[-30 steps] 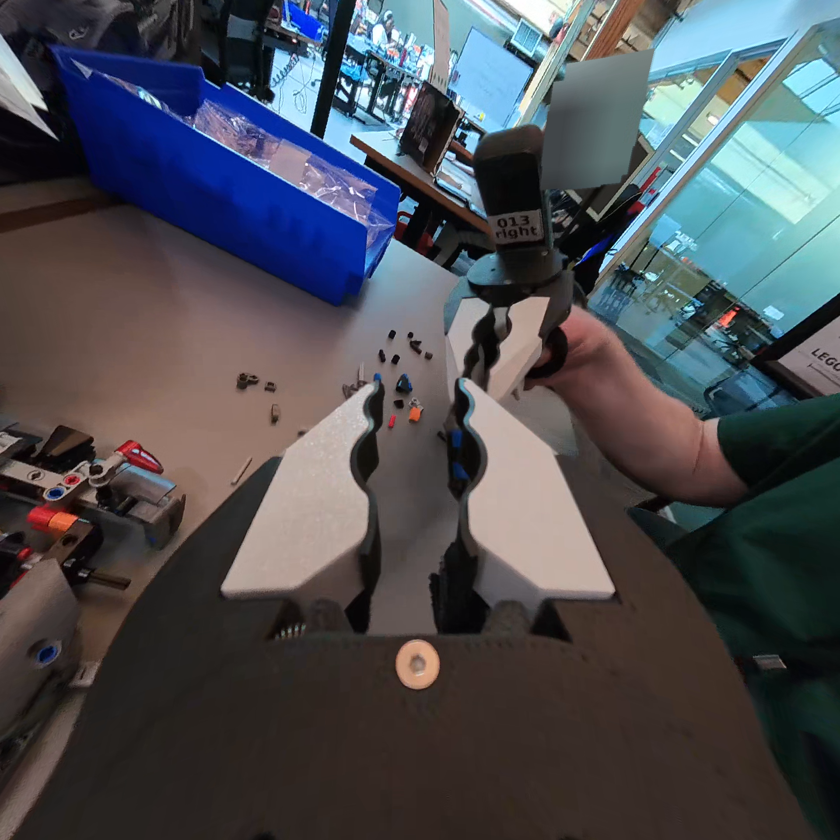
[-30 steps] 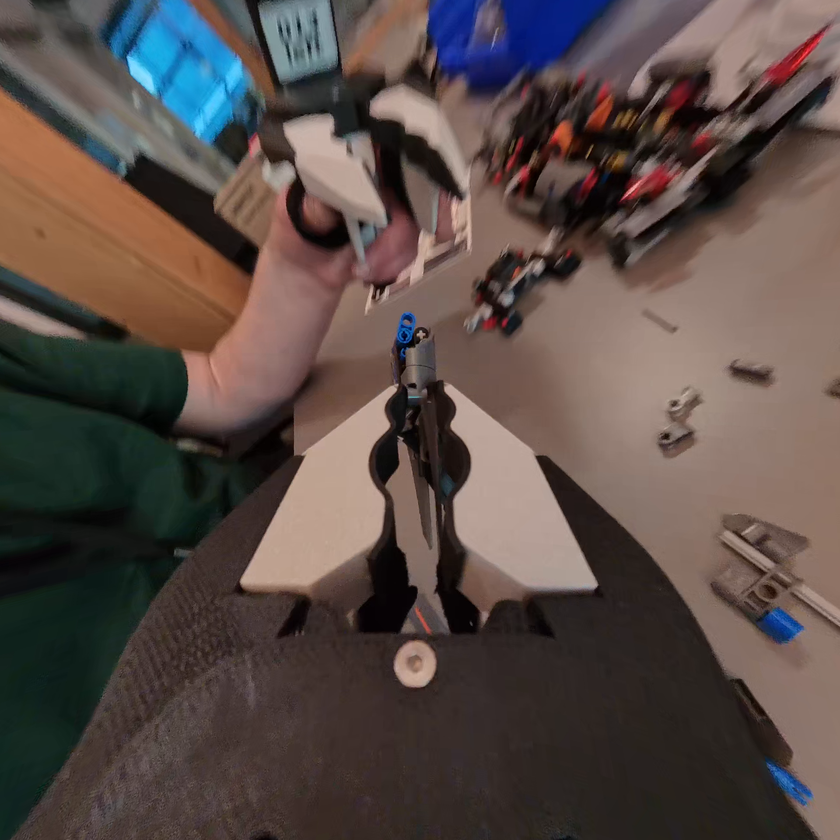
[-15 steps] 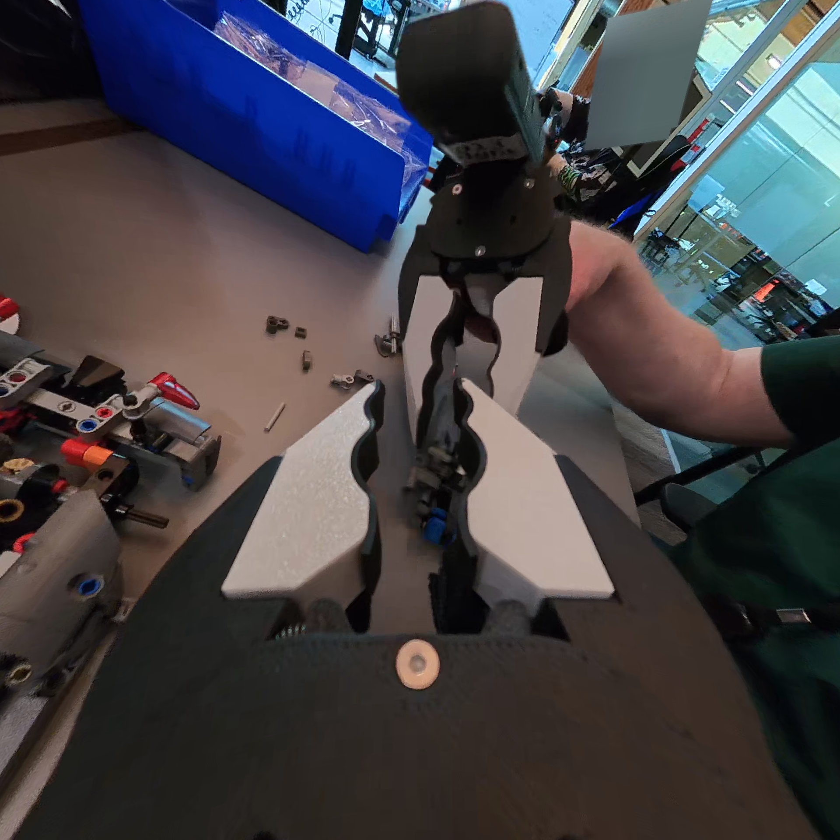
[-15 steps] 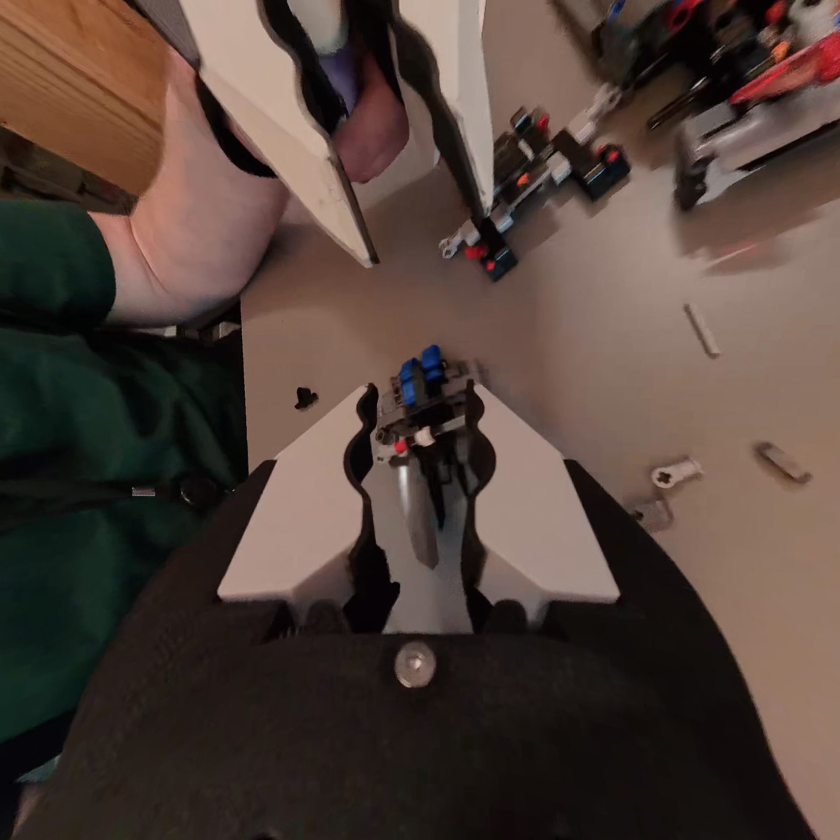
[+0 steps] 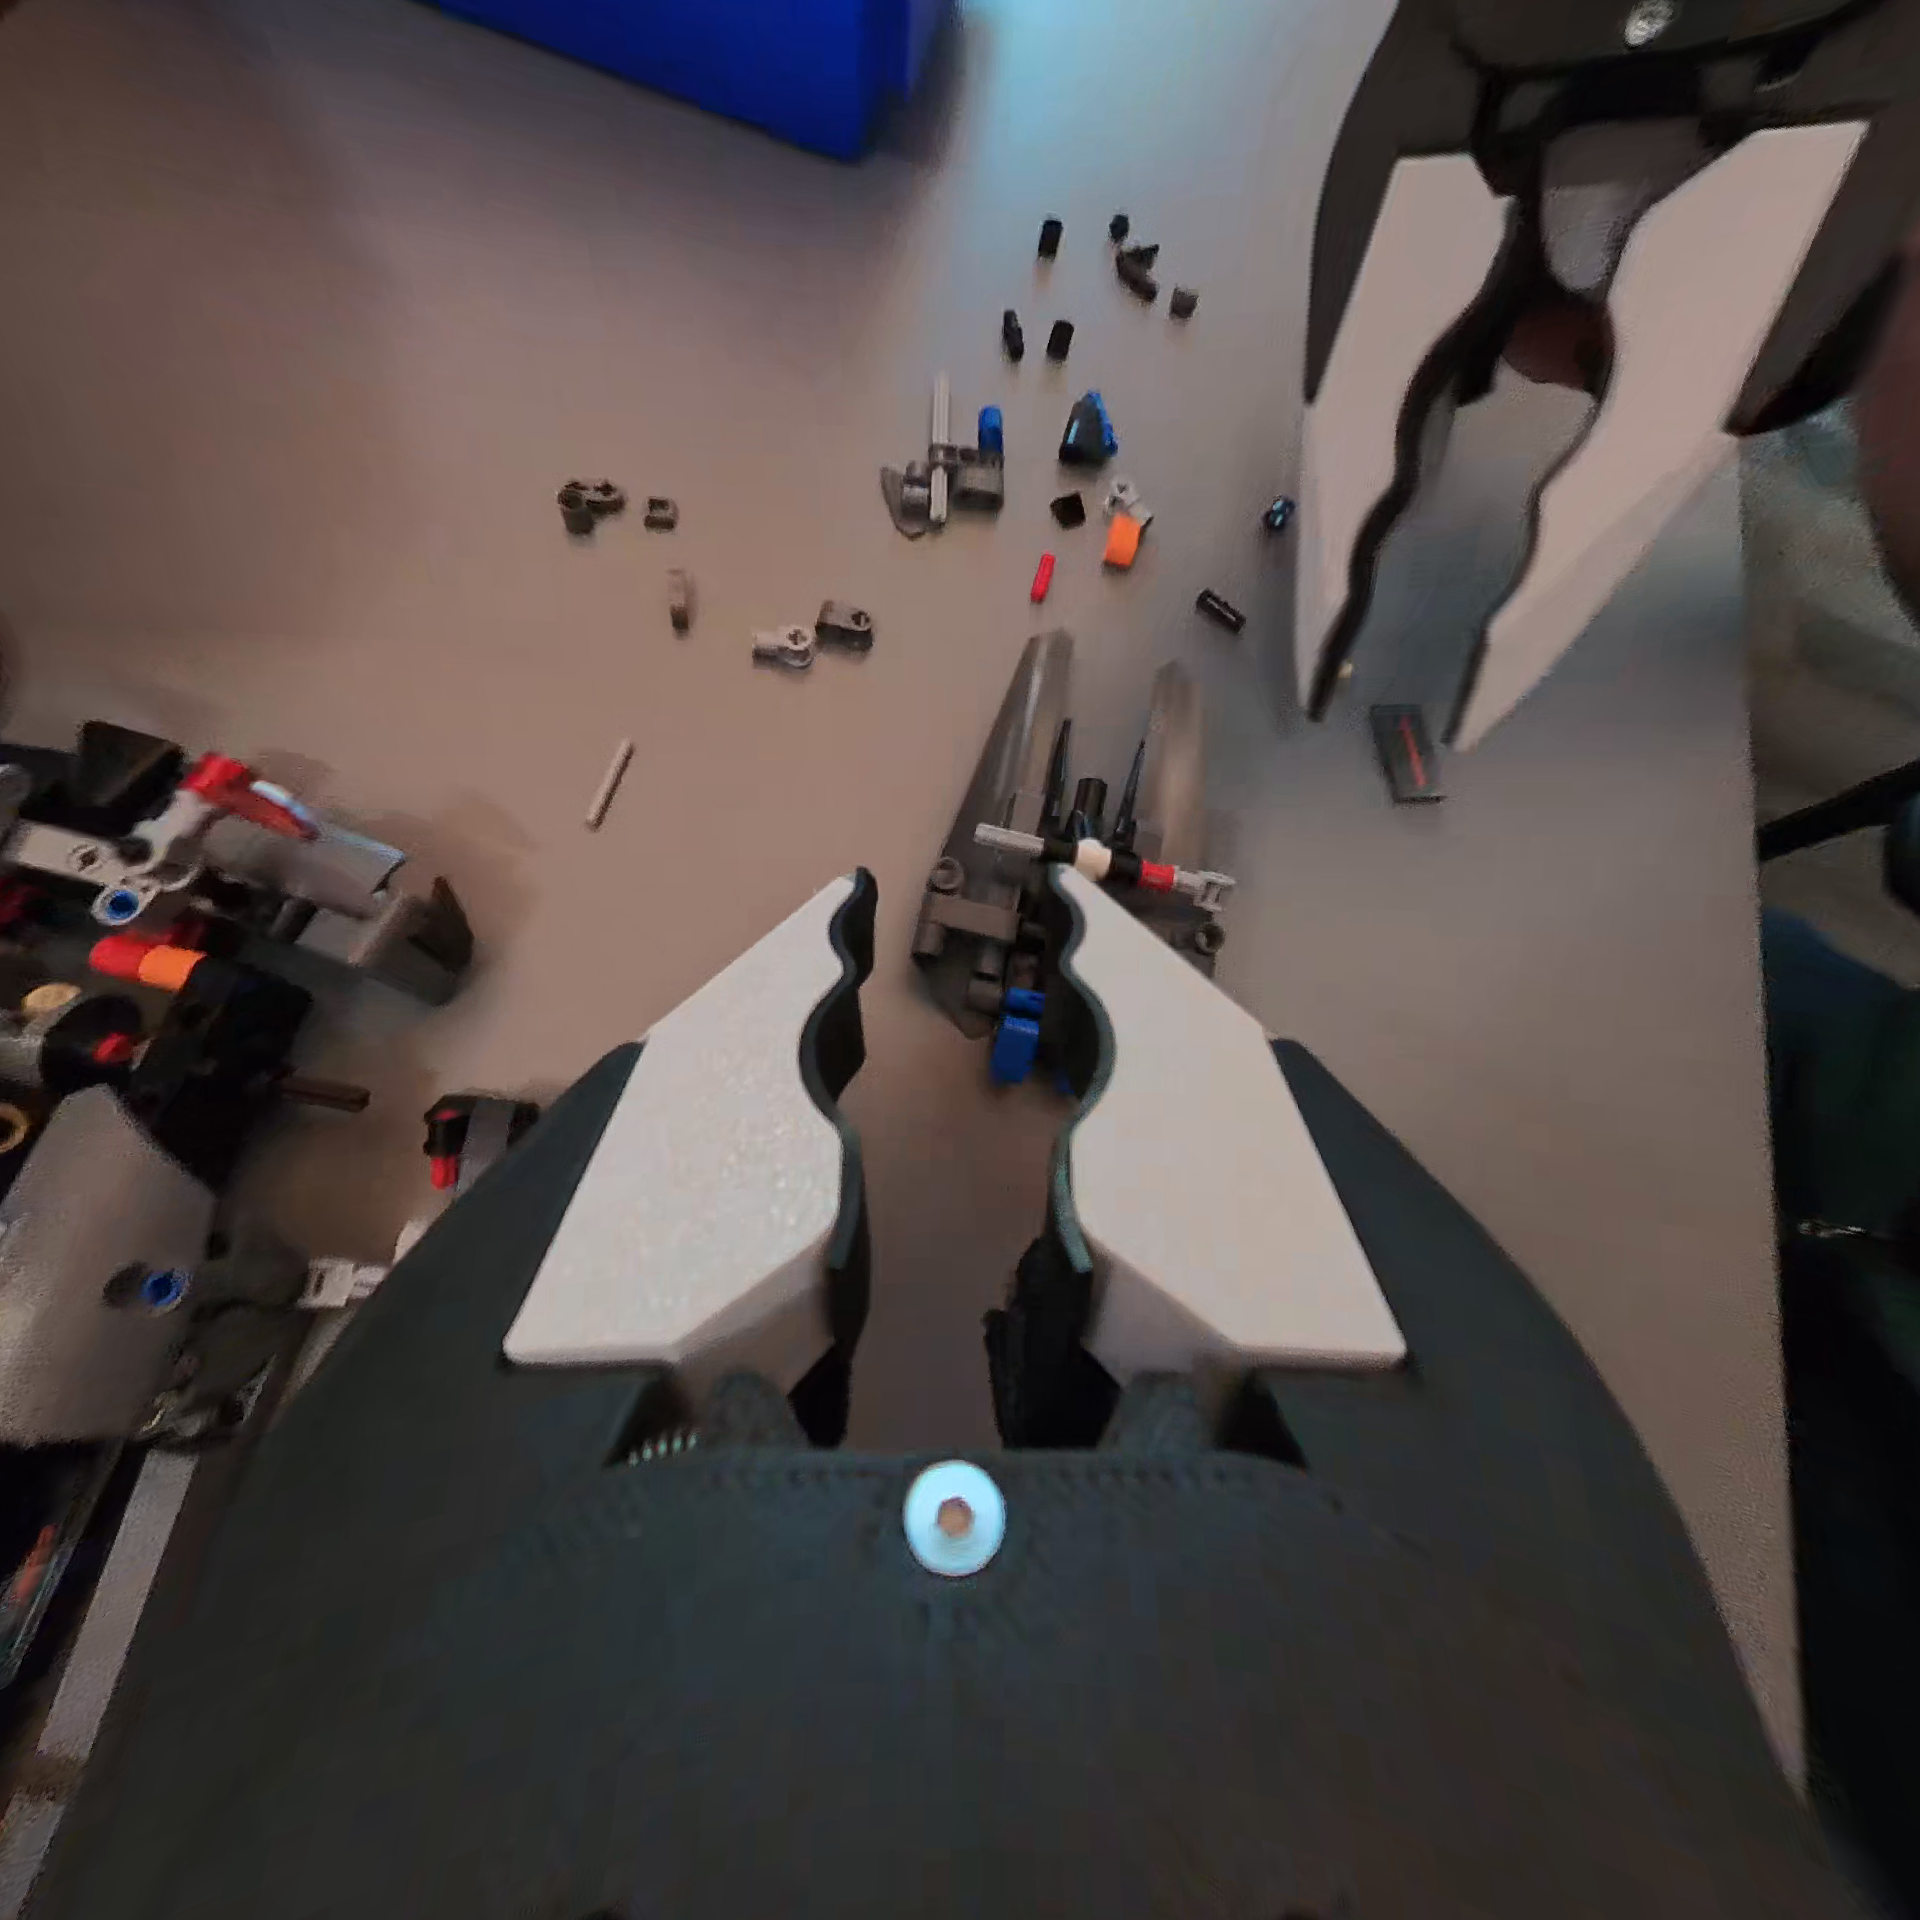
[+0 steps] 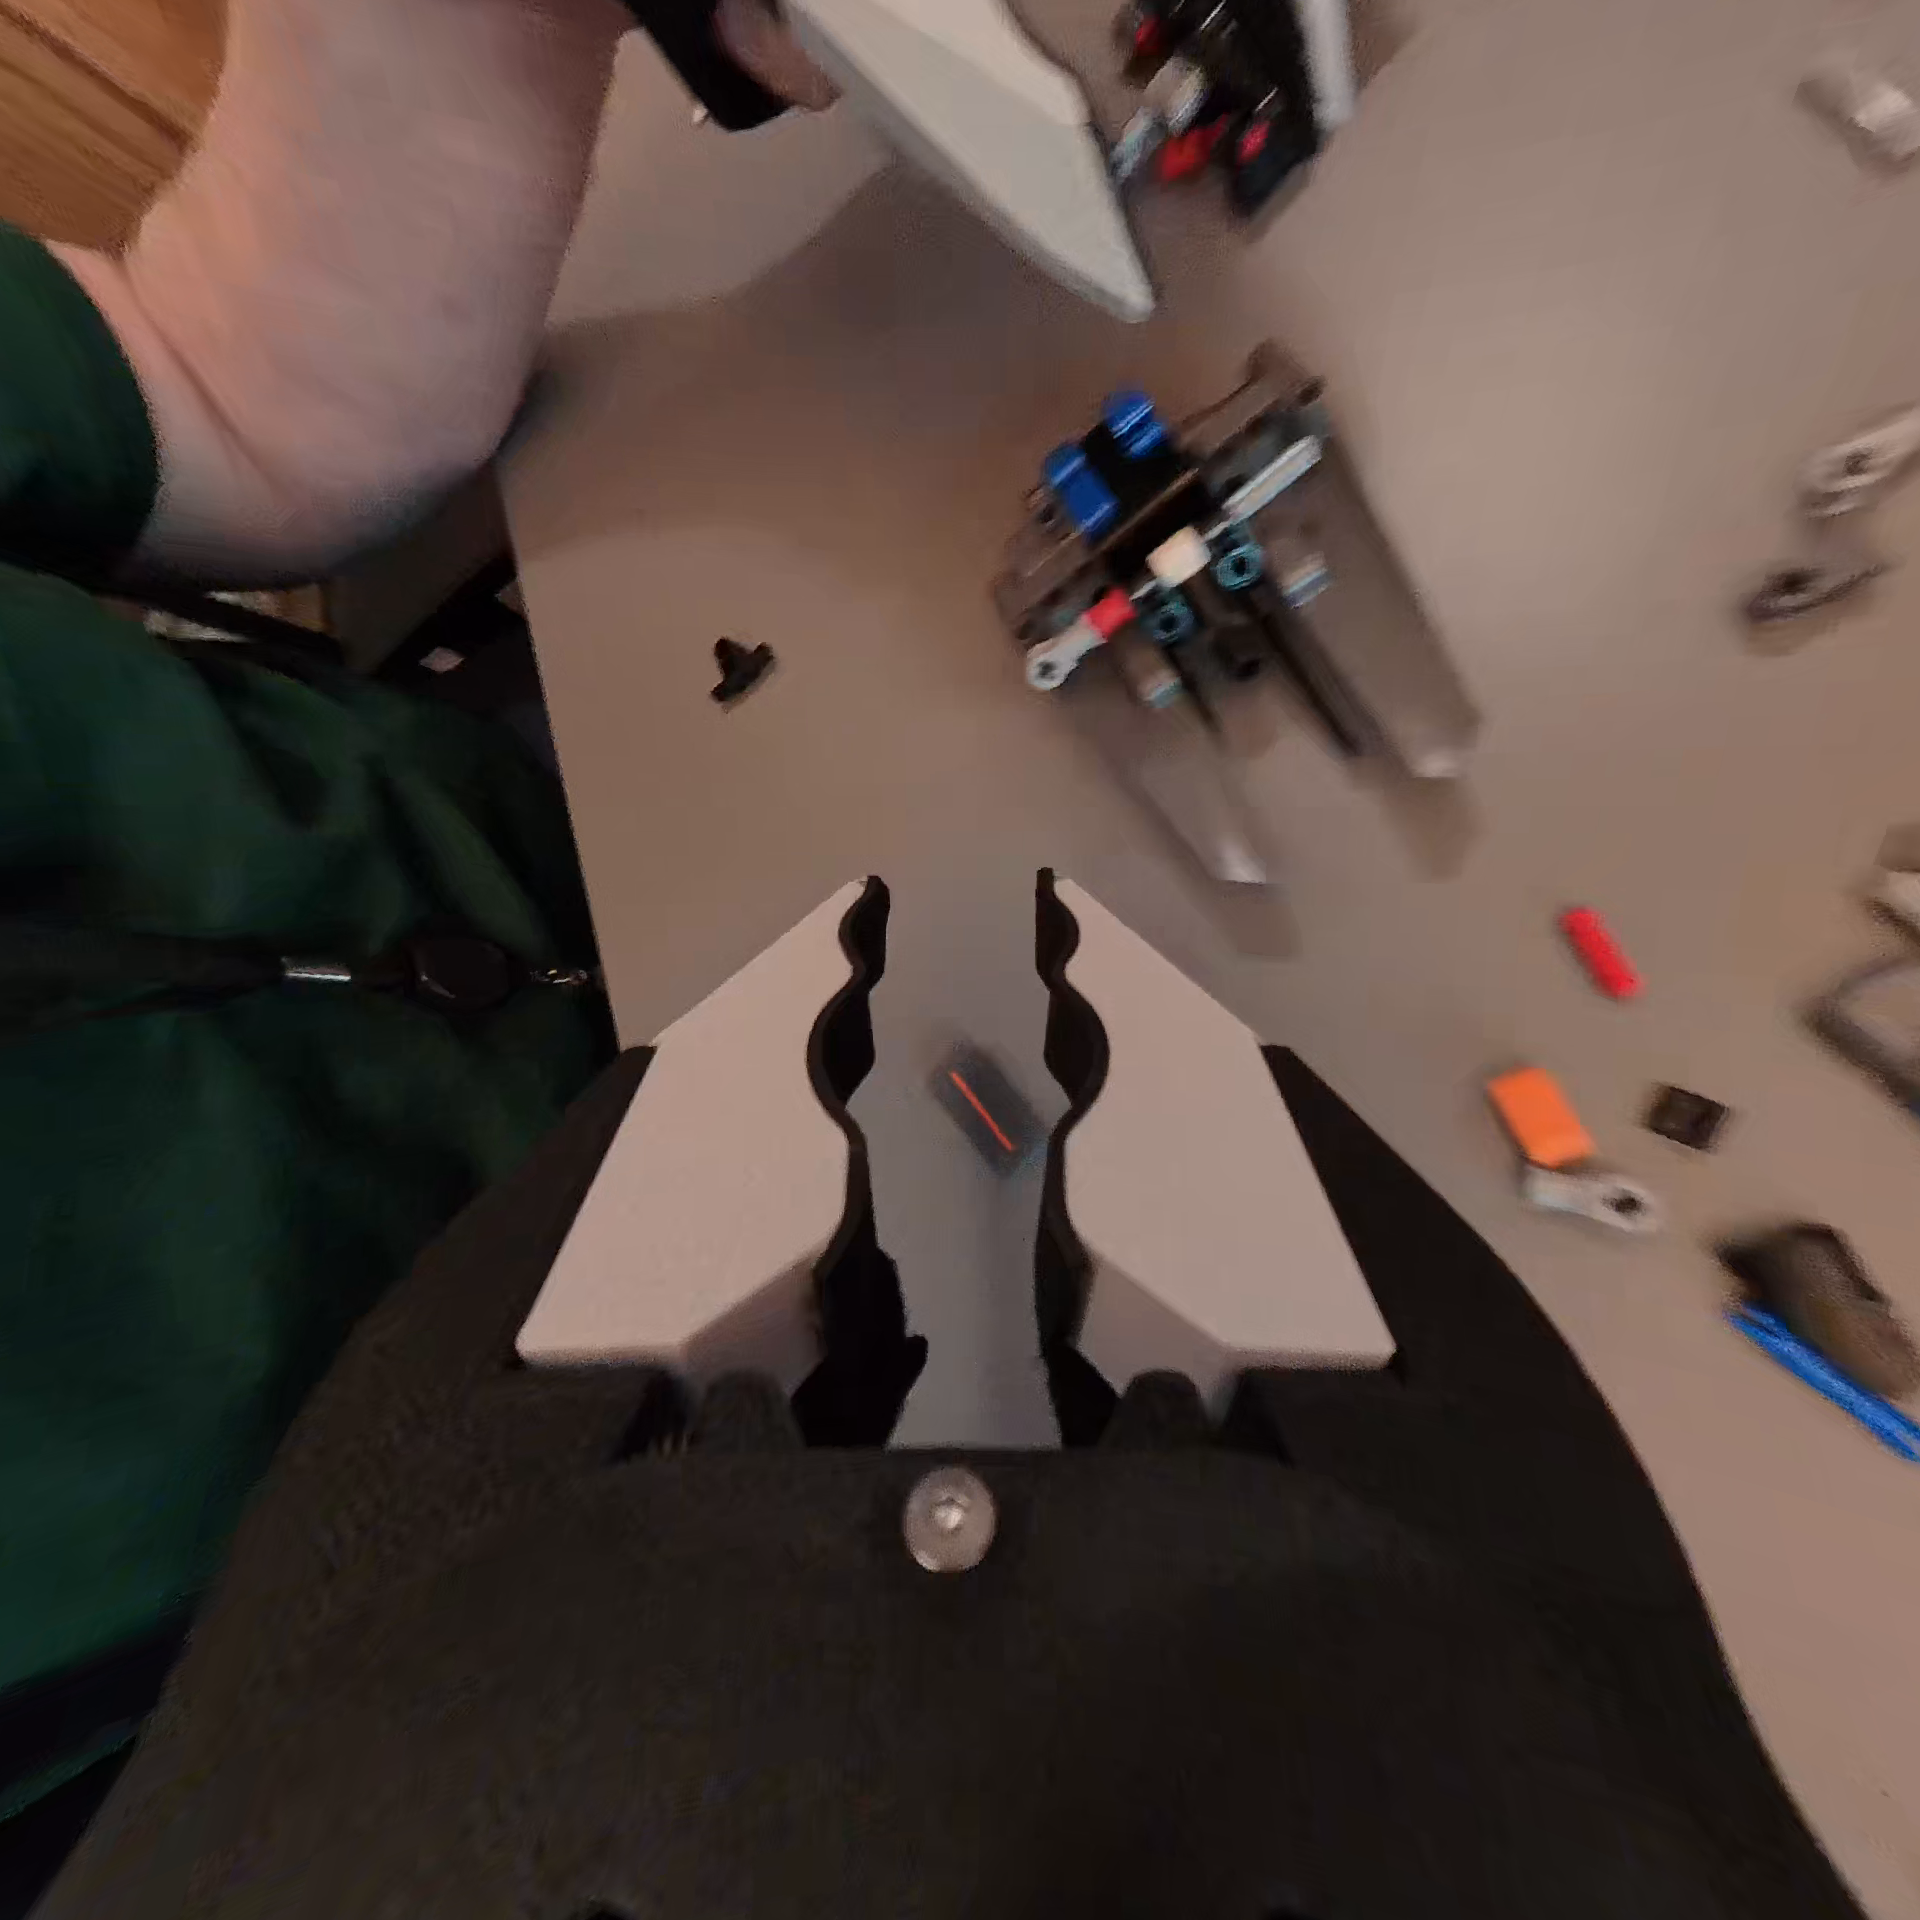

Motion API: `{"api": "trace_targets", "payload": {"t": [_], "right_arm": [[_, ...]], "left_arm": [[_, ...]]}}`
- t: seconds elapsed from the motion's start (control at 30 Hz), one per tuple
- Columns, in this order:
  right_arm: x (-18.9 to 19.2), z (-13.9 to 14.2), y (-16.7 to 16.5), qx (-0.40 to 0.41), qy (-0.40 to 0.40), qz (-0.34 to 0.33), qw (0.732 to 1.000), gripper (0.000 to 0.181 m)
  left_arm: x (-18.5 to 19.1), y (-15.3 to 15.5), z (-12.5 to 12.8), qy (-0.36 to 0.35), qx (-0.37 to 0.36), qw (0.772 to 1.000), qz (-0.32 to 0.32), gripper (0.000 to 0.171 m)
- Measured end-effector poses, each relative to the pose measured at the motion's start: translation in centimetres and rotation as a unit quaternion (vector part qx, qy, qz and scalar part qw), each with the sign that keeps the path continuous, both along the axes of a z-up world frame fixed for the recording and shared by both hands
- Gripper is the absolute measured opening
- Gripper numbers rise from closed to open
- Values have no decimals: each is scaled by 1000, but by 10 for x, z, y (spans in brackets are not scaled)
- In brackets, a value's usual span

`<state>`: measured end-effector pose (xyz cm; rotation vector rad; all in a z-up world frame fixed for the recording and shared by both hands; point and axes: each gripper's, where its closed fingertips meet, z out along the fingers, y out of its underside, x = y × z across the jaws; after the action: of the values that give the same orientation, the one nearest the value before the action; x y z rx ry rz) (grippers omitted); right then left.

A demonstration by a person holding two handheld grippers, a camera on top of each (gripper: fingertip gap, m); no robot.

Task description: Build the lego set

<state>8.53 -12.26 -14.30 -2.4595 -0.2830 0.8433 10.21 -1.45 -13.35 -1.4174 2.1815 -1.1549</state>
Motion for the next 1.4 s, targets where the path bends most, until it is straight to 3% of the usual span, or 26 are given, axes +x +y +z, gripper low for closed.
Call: {"api": "trace_targets", "payload": {"t": [0.2, 0.33, 0.5, 0.6, 0.73, 0.87, 1.03, 1.17, 1.23, 1.3, 1.4], "right_arm": [[-15, -16, 22, -8, 28, -22, 999, 36], [-7, -14, 34, -4, 23, -5, 1000, 30], [11, -17, 40, -14, -38, 21, 999, 52], [20, -10, 34, -6, -54, 4, 999, 52], [18, -2, 20, 17, -56, -23, 998, 51], [4, -5, 24, 29, -25, -60, 997, 53], [9, -15, 47, 37, -38, -84, 995, 71], [16, -9, 58, 44, -54, -37, 997, 86], [11, -14, 59, 32, -51, 23, 998, 85], [15, -12, 65, 42, -50, 42, 997, 90], [27, 1, 59, 58, -65, 26, 996, 91]], "left_arm": [[2, -11, -23, 46, 17, 999, -2, 26], [-11, -18, -29, 69, 17, 997, 8, 30], [-36, -41, -26, 101, -29, 994, 15, 27], [-48, -36, -20, 83, -15, 996, 21, 29], [-34, -6, 3, 17, 2, 999, 44, 29], [-29, 3, -20, 57, 28, 997, 36, 30], [-30, -22, -40, 69, 26, 997, 24, 35], [-37, -45, -43, 84, 22, 996, 18, 32], [-42, -77, -33, 72, -30, 997, -20, 32], [-49, -95, -30, 69, -28, 996, -50, 33], [-52, -86, -11, 38, -16, 998, -42, 32]]}}
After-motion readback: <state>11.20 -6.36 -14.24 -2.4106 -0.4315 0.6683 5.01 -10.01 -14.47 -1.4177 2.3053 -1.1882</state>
